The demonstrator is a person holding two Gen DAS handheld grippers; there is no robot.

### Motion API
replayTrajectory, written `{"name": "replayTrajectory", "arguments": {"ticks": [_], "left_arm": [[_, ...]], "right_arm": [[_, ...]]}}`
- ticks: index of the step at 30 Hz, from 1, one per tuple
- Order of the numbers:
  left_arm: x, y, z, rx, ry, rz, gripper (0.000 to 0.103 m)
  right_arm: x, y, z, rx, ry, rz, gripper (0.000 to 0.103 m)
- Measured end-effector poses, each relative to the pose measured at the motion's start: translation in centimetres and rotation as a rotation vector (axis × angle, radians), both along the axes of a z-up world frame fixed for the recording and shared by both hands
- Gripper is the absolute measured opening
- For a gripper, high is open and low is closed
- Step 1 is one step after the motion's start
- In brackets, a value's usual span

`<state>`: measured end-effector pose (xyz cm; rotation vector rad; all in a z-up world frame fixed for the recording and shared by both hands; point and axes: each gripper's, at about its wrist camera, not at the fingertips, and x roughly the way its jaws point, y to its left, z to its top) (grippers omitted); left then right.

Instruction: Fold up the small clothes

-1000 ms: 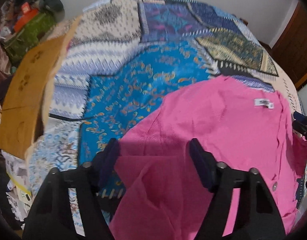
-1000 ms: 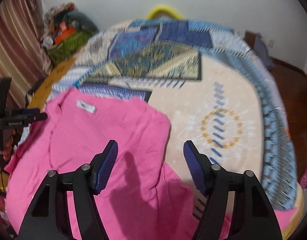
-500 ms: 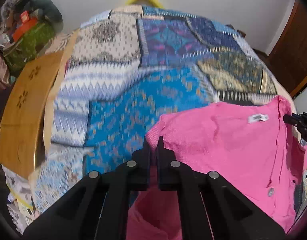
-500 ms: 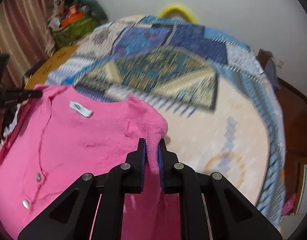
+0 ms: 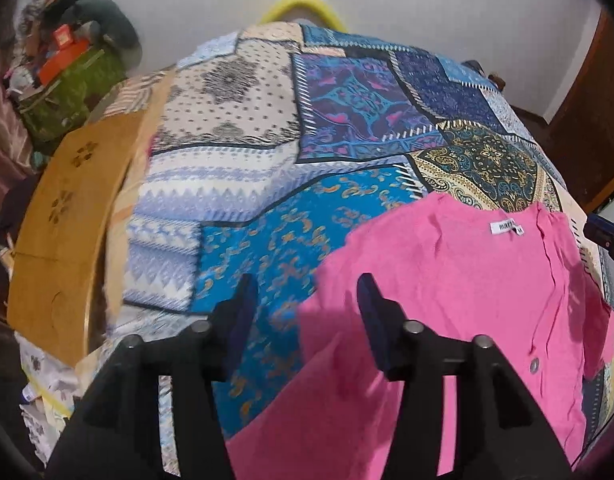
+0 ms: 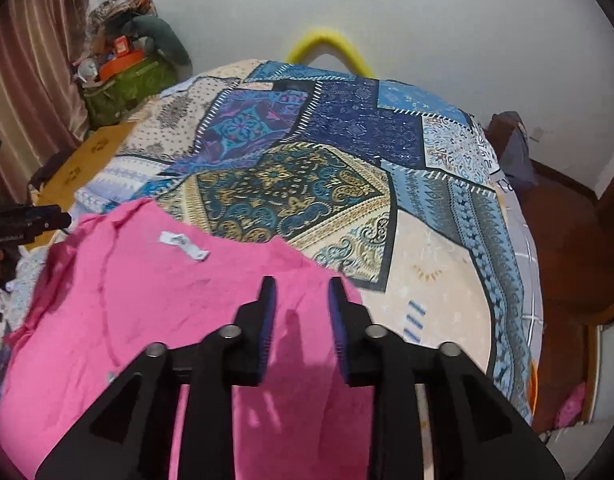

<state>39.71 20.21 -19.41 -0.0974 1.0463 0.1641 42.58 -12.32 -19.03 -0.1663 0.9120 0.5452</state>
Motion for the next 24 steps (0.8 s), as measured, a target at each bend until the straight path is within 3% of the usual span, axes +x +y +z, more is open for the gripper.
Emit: {"name": "replayTrajectory", "arguments": {"ticks": [3,9,13,17,20,21,22,23,24], "left_arm": [[-3.1,0.4,1.0,-0.009,-0.004,-0.006,0.051],[-10.9,0.2,1.2,-0.011,0.001,-0.011,0.061],[-15.4,0.2,-0.1,-0.09,0.029,0.019,0.062],[-17.9,-0.7,-1.6,-0.128,0.039,0.012,0.062],[-18.3,-2.2,-2.6,-0.089,0.021,0.008,0.062],[-18.2,-2.5,-2.7,-0.075,0.01,0.006,0.06],[-18.0,-2.8,-2.8,-0.064,-0.009,0.0,0.046],[-17.9,-2.9,-2.9,-0.06,-0.015,-0.005,0.02],[-17.6,-3.1,-3.0,-0.052,-0.006,-0.018,0.008]], "right_arm": [[-1.7,0.1,0.9,-0.002,-0.015,0.027,0.033],[-5.6,0.0,2.3,0.01,-0.034,0.07,0.044],[-7.9,0.3,2.4,0.023,-0.021,0.082,0.044],[-9.8,0.6,2.1,0.037,-0.007,0.092,0.044],[-10.8,1.0,1.4,0.045,0.014,0.099,0.044],[-11.2,1.2,1.0,0.048,0.026,0.102,0.044],[-11.5,1.3,0.7,0.049,0.035,0.105,0.044],[-11.8,1.5,0.1,0.047,0.051,0.108,0.044],[-12.0,1.6,-0.3,0.044,0.06,0.112,0.044]]}}
